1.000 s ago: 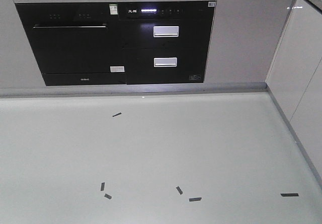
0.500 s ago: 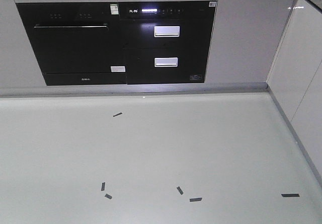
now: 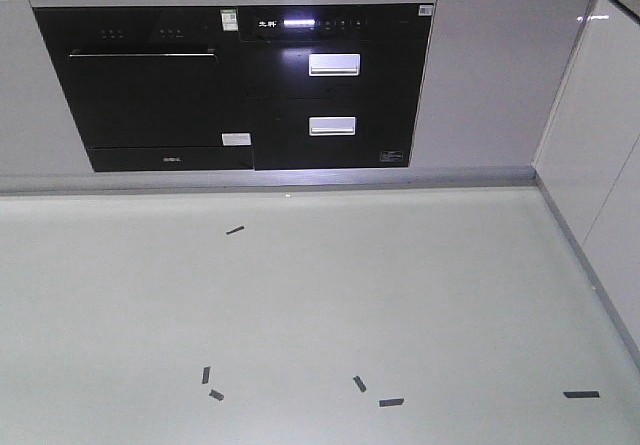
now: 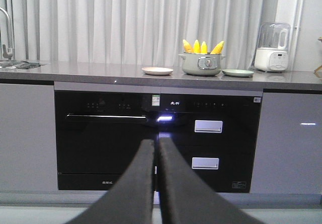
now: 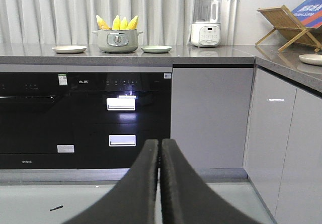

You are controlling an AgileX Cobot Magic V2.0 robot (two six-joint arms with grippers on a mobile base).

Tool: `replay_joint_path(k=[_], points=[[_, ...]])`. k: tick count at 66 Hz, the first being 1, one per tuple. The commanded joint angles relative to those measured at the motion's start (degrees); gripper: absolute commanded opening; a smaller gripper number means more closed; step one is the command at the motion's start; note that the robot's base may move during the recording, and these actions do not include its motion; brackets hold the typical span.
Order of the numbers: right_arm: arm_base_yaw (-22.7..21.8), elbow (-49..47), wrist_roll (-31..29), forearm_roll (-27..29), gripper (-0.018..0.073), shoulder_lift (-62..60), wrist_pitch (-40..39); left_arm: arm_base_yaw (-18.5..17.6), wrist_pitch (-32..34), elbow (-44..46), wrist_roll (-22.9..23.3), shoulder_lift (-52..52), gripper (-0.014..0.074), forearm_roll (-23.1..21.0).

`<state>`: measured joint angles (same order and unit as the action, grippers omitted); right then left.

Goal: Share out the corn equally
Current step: 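Drive the base toward the counter with the pot and plates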

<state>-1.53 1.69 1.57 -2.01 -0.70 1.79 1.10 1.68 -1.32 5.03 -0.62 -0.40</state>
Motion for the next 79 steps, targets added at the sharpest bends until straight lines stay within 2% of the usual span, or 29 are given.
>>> replay_joint_path(k=[1, 79], points=[[-0.04, 0.57, -0.03, -0.45, -0.0005, -0.18, -4.12, -0.08, 4.45, -0.75, 0.04, -0.87, -0.0007, -0.57], [-0.04, 0.57, -0.03, -0.45, -0.0005, -0.18, -4.12, -0.08, 4.45, -0.75, 0.04, -0.87, -0.0007, -0.57]])
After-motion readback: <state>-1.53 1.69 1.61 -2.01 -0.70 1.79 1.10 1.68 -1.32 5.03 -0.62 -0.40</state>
